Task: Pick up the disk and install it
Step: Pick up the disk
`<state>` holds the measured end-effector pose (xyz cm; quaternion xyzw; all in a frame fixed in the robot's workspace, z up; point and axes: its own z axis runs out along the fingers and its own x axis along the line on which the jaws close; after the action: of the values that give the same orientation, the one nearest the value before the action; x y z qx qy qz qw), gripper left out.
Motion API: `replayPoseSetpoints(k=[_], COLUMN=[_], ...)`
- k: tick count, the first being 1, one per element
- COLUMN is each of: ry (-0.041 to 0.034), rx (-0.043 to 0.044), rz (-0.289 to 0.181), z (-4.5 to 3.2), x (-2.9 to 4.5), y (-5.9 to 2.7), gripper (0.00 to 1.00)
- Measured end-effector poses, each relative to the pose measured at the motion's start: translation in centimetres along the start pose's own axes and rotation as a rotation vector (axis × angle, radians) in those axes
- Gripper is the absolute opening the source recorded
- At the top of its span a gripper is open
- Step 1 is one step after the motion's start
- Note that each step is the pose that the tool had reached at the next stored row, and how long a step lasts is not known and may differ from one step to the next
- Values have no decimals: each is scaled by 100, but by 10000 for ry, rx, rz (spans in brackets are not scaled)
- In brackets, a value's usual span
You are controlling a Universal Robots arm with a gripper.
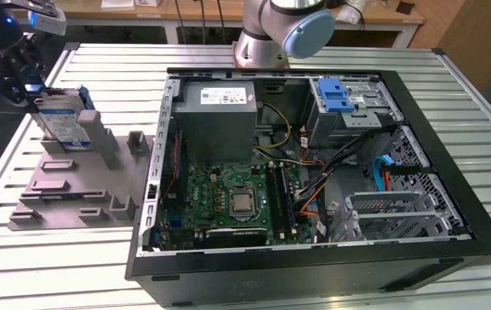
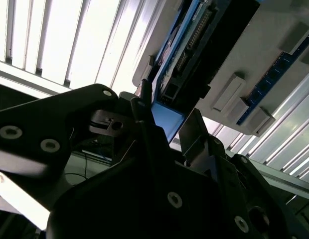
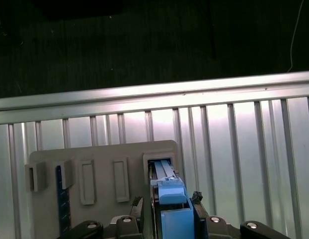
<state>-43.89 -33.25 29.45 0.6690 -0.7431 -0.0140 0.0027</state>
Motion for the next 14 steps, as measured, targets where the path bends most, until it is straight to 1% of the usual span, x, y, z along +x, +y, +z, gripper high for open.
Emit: replayPoseSetpoints(k=[7,8,14], ry=[0,1,0], rx=[-1,-1,0], rz=[0,0,0], z=[10,10,11], x=[-2,-2,-2], y=[0,0,0], gripper=[47,40,42])
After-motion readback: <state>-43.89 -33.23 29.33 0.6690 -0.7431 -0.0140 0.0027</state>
